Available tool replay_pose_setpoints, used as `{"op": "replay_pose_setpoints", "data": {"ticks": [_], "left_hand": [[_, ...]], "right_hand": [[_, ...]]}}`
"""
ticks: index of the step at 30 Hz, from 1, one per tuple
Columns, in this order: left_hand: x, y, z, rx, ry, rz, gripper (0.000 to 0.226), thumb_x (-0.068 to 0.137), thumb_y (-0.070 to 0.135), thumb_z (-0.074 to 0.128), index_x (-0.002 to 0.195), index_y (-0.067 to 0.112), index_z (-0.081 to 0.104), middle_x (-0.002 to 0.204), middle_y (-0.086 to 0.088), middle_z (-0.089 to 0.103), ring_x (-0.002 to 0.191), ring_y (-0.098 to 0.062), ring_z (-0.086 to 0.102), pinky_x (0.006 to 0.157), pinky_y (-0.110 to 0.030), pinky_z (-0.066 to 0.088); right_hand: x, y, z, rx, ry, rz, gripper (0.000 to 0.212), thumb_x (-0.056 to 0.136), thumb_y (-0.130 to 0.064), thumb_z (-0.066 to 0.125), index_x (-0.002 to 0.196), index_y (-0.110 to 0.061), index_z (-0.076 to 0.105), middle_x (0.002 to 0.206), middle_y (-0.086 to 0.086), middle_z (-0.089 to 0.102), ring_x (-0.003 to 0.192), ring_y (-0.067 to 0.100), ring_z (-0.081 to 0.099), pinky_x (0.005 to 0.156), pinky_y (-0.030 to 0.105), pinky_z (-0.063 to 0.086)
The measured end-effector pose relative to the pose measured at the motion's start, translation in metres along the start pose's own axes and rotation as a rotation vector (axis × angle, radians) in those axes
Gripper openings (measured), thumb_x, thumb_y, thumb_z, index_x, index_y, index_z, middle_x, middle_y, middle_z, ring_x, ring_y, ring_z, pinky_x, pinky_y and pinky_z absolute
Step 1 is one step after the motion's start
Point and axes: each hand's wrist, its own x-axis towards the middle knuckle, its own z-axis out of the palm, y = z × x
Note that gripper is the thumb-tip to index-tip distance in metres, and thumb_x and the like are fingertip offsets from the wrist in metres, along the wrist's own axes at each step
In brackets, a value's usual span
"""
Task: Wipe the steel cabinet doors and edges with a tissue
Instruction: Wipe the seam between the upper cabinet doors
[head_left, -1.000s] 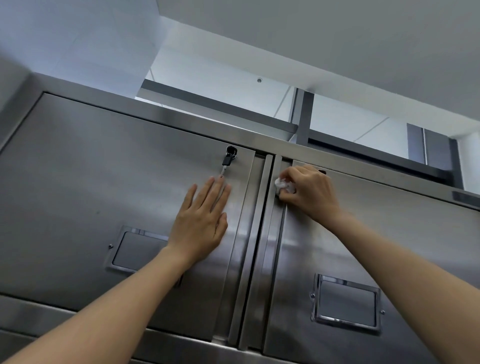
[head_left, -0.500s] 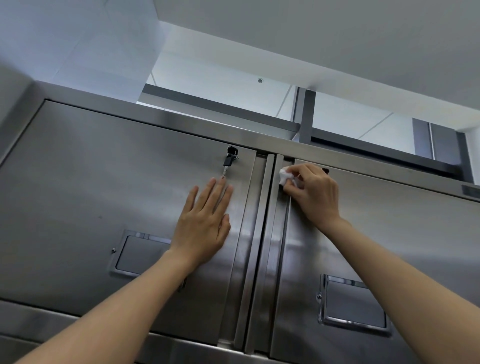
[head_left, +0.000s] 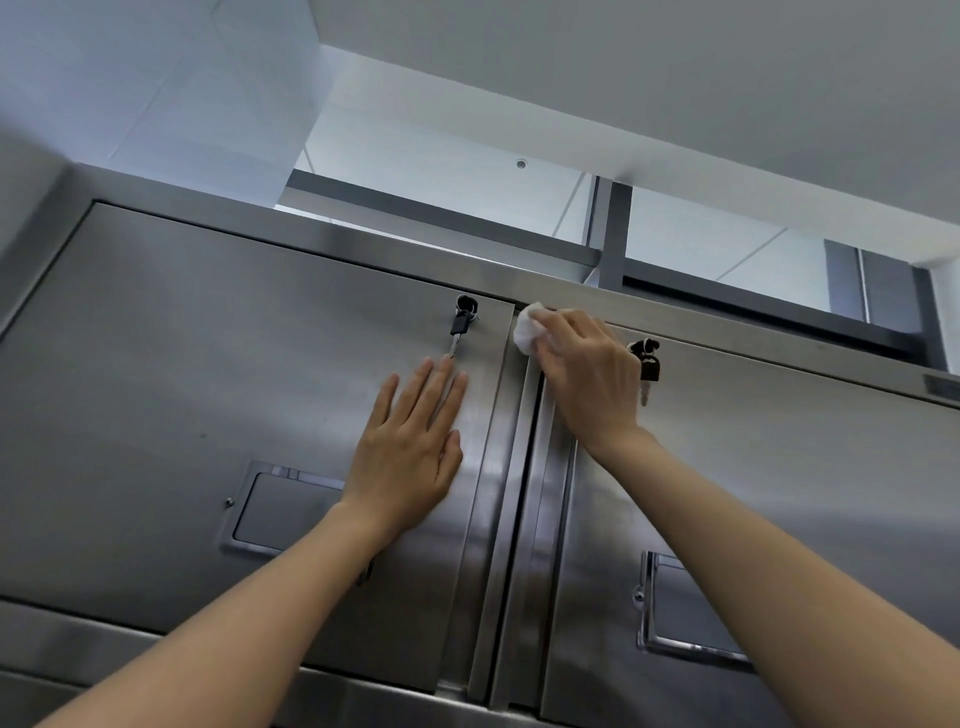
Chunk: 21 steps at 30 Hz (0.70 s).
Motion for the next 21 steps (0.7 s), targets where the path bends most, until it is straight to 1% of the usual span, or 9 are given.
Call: {"op": "replay_pose_setpoints", "data": {"ticks": [4, 6, 7, 8, 9, 11, 14, 17, 21], "left_hand": [[0.000, -0.001, 0.000, 0.001, -0.003, -0.001, 0.060, 0.098, 0.032, 0.028, 0.153, 0.009, 0.034, 0.161, -0.011, 0.028, 0.149, -0.027, 0.025, 0.119, -0.049, 0.020], [0.000, -0.001, 0.000, -0.003, -0.002, -0.003, 0.060, 0.098, 0.032, 0.029, 0.153, 0.009, 0.035, 0.161, -0.011, 0.029, 0.149, -0.027, 0.025, 0.119, -0.048, 0.020], [0.000, -0.001, 0.000, -0.005, -0.002, -0.004, 0.059, 0.098, 0.032, 0.029, 0.153, 0.009, 0.035, 0.161, -0.011, 0.029, 0.149, -0.027, 0.025, 0.119, -0.048, 0.019], [0.000, -0.001, 0.000, -0.004, -0.002, -0.003, 0.059, 0.098, 0.032, 0.029, 0.153, 0.009, 0.035, 0.161, -0.011, 0.029, 0.149, -0.027, 0.025, 0.120, -0.048, 0.019], [0.000, -0.001, 0.000, -0.002, -0.001, -0.001, 0.059, 0.098, 0.032, 0.029, 0.153, 0.009, 0.036, 0.161, -0.011, 0.029, 0.149, -0.027, 0.026, 0.119, -0.049, 0.020], [0.001, 0.000, 0.000, 0.001, 0.007, 0.002, 0.059, 0.098, 0.031, 0.030, 0.152, 0.009, 0.037, 0.160, -0.011, 0.030, 0.149, -0.027, 0.026, 0.119, -0.049, 0.021], [0.001, 0.000, 0.000, -0.006, 0.007, 0.003, 0.059, 0.098, 0.031, 0.031, 0.152, 0.008, 0.038, 0.160, -0.012, 0.031, 0.148, -0.027, 0.027, 0.118, -0.050, 0.022], [0.001, -0.001, 0.000, -0.008, 0.022, 0.009, 0.059, 0.097, 0.031, 0.032, 0.152, 0.009, 0.036, 0.160, -0.011, 0.031, 0.148, -0.027, 0.027, 0.119, -0.049, 0.021], [0.001, -0.002, 0.001, -0.010, 0.015, 0.013, 0.059, 0.099, 0.032, 0.031, 0.153, 0.009, 0.035, 0.160, -0.012, 0.029, 0.149, -0.027, 0.025, 0.120, -0.049, 0.020]], "right_hand": [[0.008, -0.009, 0.015, -0.173, -0.150, -0.118, 0.035, 0.061, 0.002, 0.088, 0.087, -0.018, 0.074, 0.082, -0.002, 0.068, 0.065, 0.020, 0.066, 0.044, 0.019, 0.031], [0.005, -0.013, 0.020, -0.197, -0.167, -0.098, 0.037, 0.058, 0.001, 0.088, 0.087, -0.017, 0.075, 0.083, -0.003, 0.070, 0.070, 0.018, 0.068, 0.043, 0.019, 0.034], [-0.001, -0.017, 0.023, -0.189, -0.148, -0.080, 0.036, 0.062, 0.001, 0.086, 0.093, -0.014, 0.076, 0.089, -0.002, 0.072, 0.079, 0.019, 0.071, 0.046, 0.020, 0.042], [-0.010, -0.022, 0.026, -0.161, -0.137, -0.060, 0.035, 0.068, 0.001, 0.082, 0.102, -0.008, 0.075, 0.100, 0.003, 0.074, 0.094, 0.021, 0.071, 0.057, 0.023, 0.053], [-0.021, -0.028, 0.029, -0.124, -0.144, -0.038, 0.036, 0.076, -0.001, 0.075, 0.112, -0.001, 0.072, 0.112, 0.011, 0.072, 0.110, 0.025, 0.067, 0.074, 0.029, 0.058], [-0.042, -0.038, 0.029, -0.083, -0.225, 0.001, 0.044, 0.091, -0.015, 0.055, 0.127, 0.008, 0.061, 0.132, 0.022, 0.061, 0.129, 0.031, 0.055, 0.102, 0.039, 0.049], [-0.036, -0.040, 0.024, -0.062, -0.380, 0.031, 0.067, 0.098, -0.039, 0.027, 0.140, 0.010, 0.047, 0.149, 0.024, 0.044, 0.143, 0.032, 0.037, 0.118, 0.038, 0.026], [-0.003, -0.035, 0.022, -0.049, -0.526, 0.140, 0.079, 0.096, -0.050, 0.012, 0.153, 0.002, 0.026, 0.163, 0.014, 0.021, 0.153, 0.022, 0.011, 0.122, 0.032, 0.002], [-0.033, -0.048, 0.017, -0.031, -0.476, 0.130, 0.085, 0.093, -0.056, 0.006, 0.155, 0.000, 0.022, 0.164, 0.014, 0.017, 0.153, 0.022, 0.007, 0.122, 0.032, -0.004]]}}
